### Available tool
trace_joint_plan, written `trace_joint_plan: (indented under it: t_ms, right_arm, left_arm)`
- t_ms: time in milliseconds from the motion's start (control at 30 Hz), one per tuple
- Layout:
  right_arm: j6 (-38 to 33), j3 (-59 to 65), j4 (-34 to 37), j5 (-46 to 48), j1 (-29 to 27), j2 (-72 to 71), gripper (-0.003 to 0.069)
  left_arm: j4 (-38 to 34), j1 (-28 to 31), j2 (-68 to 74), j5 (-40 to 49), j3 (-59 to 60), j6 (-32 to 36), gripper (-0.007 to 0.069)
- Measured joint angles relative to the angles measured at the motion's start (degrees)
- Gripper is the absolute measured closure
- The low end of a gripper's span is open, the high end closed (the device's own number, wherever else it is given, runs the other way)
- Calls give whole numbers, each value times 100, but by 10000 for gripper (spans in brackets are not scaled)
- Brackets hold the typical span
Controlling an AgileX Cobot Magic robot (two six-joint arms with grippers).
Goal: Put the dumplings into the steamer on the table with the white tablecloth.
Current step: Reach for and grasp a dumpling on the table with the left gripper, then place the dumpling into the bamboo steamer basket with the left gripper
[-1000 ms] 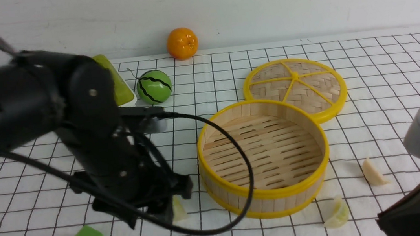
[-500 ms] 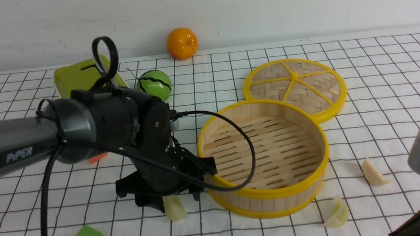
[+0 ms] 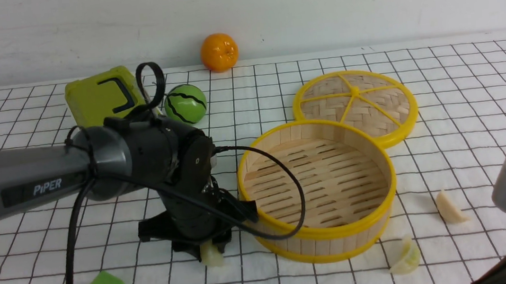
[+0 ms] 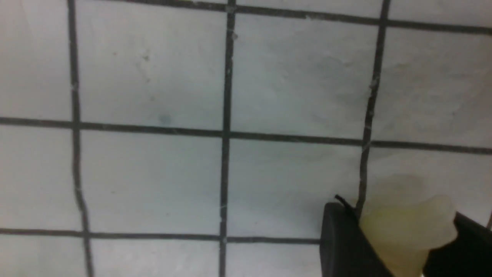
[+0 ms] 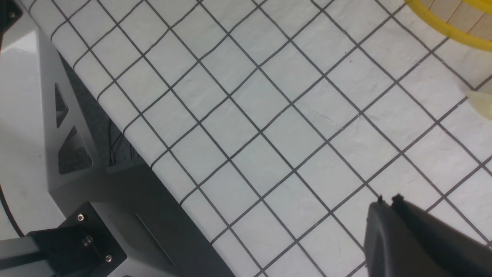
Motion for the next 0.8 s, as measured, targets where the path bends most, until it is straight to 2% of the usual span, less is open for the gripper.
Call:
trace_joint_plan:
  t_ms: [200,333,367,533,633,800]
  right_arm:
    - [0,0,0,9,0,0,645]
    - [0,0,5,-82,0,0,642]
    - [0,0,22,-109,0,0,640]
    - [11,0,141,-44,0,0,636]
    - [15,0,163,48,0,0,631]
    - [15,0,168,164,0,0,626]
  left_arm:
    - [-436,0,-768,607,-987,947,383]
    - [-1201,0,-852,811,-1871,1548,383]
    - [-1665,0,-703,986,-2380,1867,383]
    - [-2444,-25,-57,1325,-3222,2267,383]
    - [-2509,-121,569,1469,-3642,2314,383]
    - [-1927,-450,1477,1538,-4236,2204,383]
